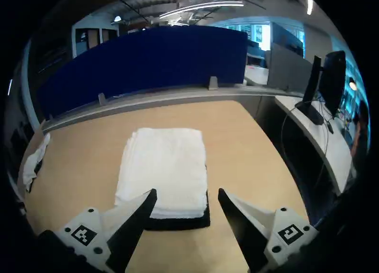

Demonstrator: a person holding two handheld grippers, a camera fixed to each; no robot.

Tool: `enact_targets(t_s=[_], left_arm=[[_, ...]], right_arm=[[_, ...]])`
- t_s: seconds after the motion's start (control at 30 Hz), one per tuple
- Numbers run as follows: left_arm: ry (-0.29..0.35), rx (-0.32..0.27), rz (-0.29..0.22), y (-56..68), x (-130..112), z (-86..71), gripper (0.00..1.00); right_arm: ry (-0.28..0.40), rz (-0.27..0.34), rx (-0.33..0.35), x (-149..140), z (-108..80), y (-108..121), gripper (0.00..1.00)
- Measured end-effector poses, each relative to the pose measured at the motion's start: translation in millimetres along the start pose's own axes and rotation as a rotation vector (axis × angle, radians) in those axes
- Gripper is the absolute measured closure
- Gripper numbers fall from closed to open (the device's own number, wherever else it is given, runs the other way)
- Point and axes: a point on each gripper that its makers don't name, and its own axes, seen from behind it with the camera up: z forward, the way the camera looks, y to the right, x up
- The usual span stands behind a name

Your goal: Fold towel

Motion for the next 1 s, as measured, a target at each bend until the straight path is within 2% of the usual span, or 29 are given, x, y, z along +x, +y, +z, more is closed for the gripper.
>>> enact_targets(t_s=[0.3, 0.57, 1.0], left_arm=[[0.005, 0.016, -0.015, -2.1, 3.7, 1.1, 0.12], [0.005, 0.034, -0.025, -7.4, 4.4, 1.8, 0.13], [-0.001, 0.060, -0.042, -14.7, -2.4, -0.5, 0.13]], right_arm=[[0.014, -0.065, 0.043, 32.6, 21.8, -20.7, 0.00], [0.024, -0.078, 0.074, 55.9, 44.0, -33.6, 0.00], [-0.001, -0.112, 0.093, 64.9, 75.3, -48.2, 0.00]])
